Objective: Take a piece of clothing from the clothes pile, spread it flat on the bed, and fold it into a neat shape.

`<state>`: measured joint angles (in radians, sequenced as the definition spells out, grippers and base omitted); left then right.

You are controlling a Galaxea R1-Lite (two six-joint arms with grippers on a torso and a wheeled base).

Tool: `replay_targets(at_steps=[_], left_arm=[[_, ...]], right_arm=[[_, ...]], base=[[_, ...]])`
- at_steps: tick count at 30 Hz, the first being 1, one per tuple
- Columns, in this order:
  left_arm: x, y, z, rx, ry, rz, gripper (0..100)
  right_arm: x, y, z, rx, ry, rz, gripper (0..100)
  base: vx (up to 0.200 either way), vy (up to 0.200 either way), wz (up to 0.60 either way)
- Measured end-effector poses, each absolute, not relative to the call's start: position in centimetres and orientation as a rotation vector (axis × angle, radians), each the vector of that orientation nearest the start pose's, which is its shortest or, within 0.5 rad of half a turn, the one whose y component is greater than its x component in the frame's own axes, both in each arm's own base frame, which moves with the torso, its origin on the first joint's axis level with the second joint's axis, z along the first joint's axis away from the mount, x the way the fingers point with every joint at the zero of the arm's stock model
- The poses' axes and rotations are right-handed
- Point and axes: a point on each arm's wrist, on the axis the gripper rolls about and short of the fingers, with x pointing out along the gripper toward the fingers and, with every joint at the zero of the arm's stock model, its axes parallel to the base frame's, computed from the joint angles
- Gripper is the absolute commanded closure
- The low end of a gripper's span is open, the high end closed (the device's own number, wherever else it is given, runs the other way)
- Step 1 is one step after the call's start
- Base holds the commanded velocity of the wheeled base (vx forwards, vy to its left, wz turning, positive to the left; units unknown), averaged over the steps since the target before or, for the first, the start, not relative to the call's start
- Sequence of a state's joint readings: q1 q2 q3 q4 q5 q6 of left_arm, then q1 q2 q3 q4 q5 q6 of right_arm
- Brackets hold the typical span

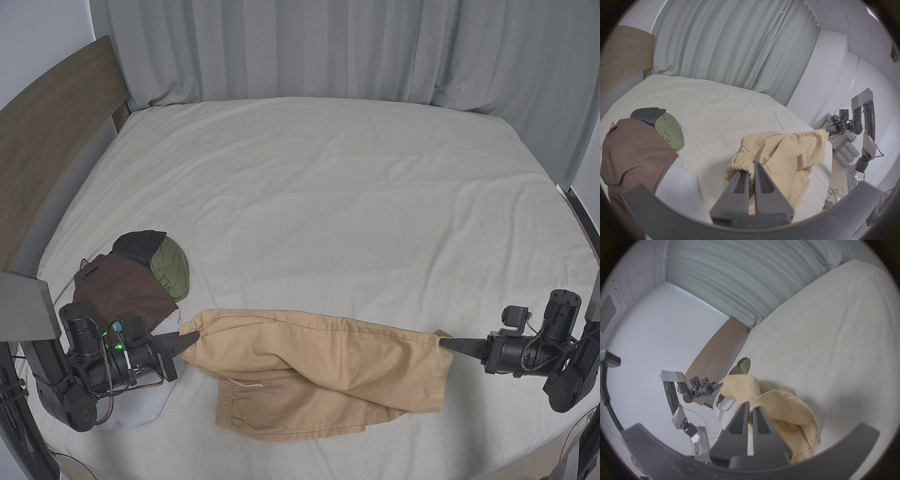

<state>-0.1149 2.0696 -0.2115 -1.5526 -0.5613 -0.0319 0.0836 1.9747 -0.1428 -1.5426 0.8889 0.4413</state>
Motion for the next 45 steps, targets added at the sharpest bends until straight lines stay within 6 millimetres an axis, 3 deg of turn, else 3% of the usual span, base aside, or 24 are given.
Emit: replay_targets(at_steps=[6, 13, 14, 34, 45], left_arm=[[25.8, -4.2, 4.5, -0.099, 0.313, -0.667, 100], [25.8, -4.2, 4.5, -0.099, 0.313, -0.666, 100], [25.8, -4.2, 4.5, -0.099, 0.312, -0.667, 100], [25.9, -4.2, 4.7, -0.096, 0.303, -0.667, 100], [25.9, -4.2, 4.7, -0.097, 0.302, -0.667, 100]], right_arm=[[23.7, 3.3, 6.3, 0.534, 0.474, 0.872, 100], [24.2, 3.3, 4.9, 0.546, 0.517, 0.856, 100], [24.3, 3.3, 4.7, 0.546, 0.523, 0.854, 0], [25.5, 5.4, 1.7, 0.544, 0.617, 0.816, 0], [26.5, 6.6, 1.5, 0.524, 0.593, 0.794, 0]], base=[[0.000, 0.000, 0.00], [0.000, 0.000, 0.00], [0.000, 0.000, 0.00], [0.000, 0.000, 0.00], [0.000, 0.000, 0.00]])
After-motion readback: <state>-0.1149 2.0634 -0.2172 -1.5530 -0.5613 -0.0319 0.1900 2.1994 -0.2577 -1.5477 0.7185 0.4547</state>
